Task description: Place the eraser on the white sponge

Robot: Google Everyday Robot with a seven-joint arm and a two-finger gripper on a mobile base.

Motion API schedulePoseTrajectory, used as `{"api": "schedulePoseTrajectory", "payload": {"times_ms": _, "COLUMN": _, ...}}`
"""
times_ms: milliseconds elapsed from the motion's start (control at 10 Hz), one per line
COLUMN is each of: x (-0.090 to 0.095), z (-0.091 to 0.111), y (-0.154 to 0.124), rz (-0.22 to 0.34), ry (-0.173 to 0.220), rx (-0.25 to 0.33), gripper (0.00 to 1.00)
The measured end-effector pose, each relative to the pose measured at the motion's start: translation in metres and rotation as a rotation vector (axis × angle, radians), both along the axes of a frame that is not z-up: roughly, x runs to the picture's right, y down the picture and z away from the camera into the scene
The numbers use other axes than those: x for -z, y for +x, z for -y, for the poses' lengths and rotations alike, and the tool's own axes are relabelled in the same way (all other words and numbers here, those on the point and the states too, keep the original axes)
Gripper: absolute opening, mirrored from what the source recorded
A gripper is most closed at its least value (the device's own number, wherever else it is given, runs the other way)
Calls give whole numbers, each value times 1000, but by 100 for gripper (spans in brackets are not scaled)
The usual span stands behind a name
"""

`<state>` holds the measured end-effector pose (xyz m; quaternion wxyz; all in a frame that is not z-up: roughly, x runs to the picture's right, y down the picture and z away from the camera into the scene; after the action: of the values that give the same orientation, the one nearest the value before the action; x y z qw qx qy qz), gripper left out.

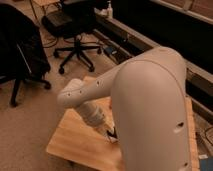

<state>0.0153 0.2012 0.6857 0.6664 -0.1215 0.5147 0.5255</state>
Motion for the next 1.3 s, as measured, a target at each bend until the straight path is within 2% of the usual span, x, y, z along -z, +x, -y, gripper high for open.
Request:
{"api": "schedulePoseTrajectory", "payload": {"times_ms": 300, "x": -14, "z": 3, "y": 2, "rz": -19, "ry": -9, "rx": 26, "gripper": 0}}
{"api": "schedulePoseTrajectory", "payload": {"times_ms": 600, "x": -30, "z": -3, "y": 7, "rz": -42, "ry": -35, "rx": 19, "gripper": 0}}
{"api": "schedulePoseTrajectory", "payload": {"times_ms": 1300, "x": -53, "z": -11, "y": 6, "rz": -54, "ry": -85, "rx": 19, "gripper": 0}}
